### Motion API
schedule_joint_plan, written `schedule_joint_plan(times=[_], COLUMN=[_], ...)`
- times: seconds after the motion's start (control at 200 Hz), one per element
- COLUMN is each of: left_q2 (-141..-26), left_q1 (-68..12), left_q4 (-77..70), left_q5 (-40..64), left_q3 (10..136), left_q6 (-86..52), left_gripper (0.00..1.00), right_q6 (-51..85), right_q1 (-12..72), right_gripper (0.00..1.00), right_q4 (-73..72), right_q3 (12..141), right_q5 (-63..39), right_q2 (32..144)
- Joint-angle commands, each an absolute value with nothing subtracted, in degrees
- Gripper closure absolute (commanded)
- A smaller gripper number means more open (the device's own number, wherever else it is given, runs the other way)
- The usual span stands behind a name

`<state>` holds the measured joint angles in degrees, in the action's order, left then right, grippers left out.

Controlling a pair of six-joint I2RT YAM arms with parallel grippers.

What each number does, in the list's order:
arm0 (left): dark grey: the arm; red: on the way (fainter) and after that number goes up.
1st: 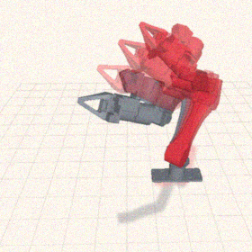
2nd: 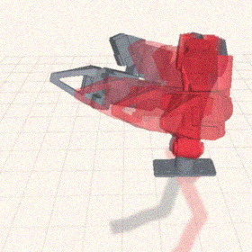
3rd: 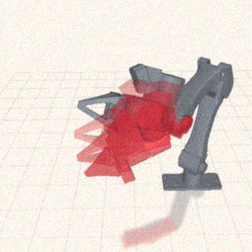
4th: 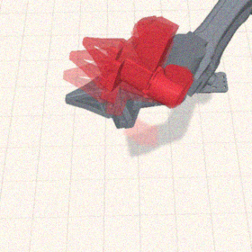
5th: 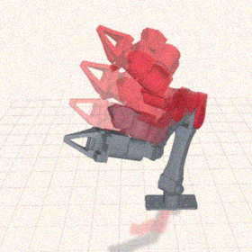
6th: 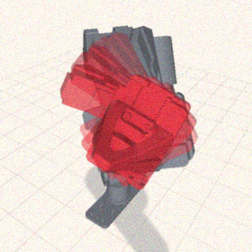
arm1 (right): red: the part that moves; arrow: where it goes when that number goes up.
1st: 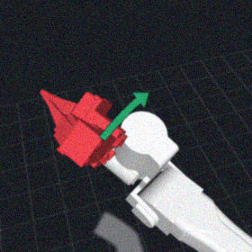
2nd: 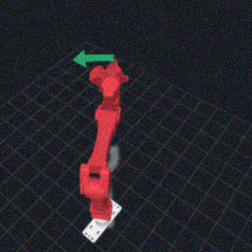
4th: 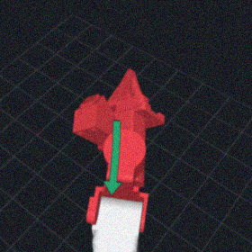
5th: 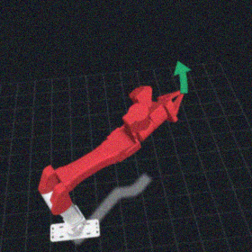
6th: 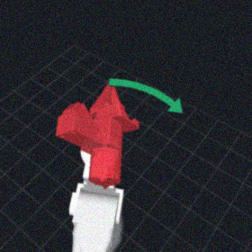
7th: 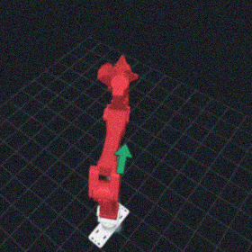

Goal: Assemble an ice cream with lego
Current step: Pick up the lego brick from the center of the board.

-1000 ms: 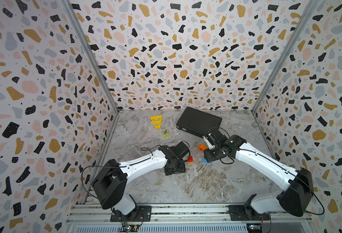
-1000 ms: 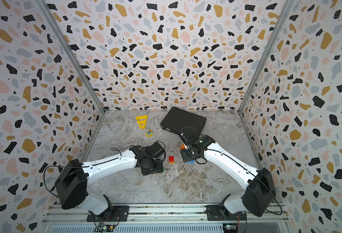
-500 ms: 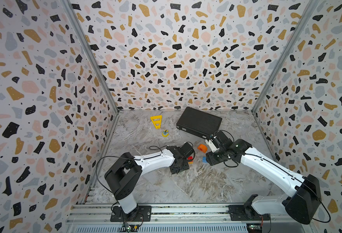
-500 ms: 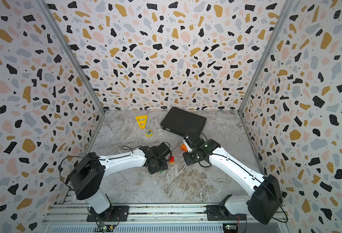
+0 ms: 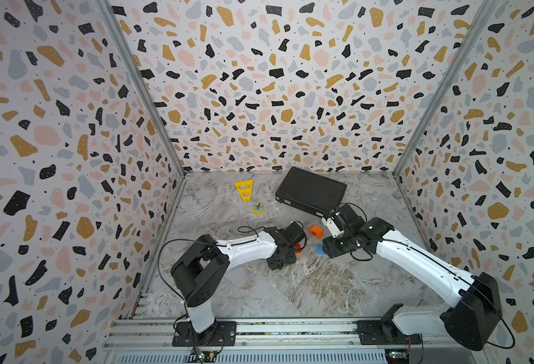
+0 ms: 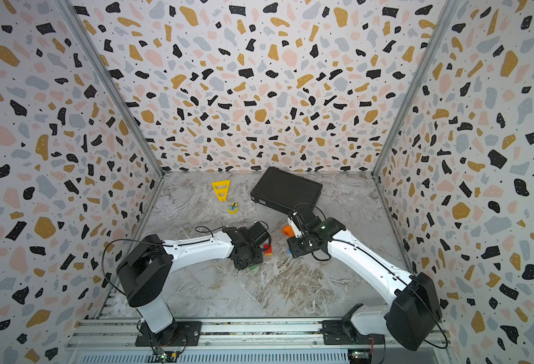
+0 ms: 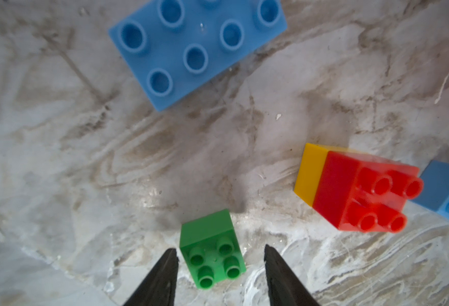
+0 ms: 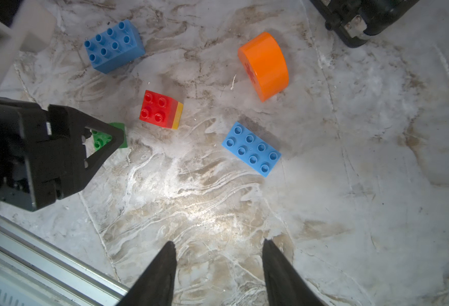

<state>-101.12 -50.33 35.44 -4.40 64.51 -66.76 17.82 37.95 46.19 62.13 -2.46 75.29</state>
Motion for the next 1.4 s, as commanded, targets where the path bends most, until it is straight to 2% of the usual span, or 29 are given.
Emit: schedule_joint_plan(times=[0.0,0.37,0.711,1.141,1.392], left_q2=[-102.1,-102.8,-104.0,-103.8,-102.2], left_q1=[-50.5,-50.5,-50.4,-50.4,-50.0], left_q4=[35.8,36.8,36.8,37.5,43.0], left_q5=[-5.3,-5.9,-5.3,-5.4,-6.2], left_q3=[65.8,66.9,67.1,66.9,70.3], left_q6=[-67.1,-67.1,-67.1,-67.0,-59.9], left_gripper=[0.47,0.53,0.54,0.65,0.68], right_q6=[17.1,16.7,16.7,16.8,17.3], right_q1=[37.6,37.0,36.8,36.6,34.7], right_gripper=[0.45,0.46,0.47,0.48,0.5], right_q4=[46.2,45.7,45.2,45.0,46.5], right_q3=[61.9,61.5,61.1,60.5,60.7], right_q5=[-3.1,-3.7,-4.2,-4.3,-4.4], right_q2=[73.9,74.0,74.3,74.1,72.8])
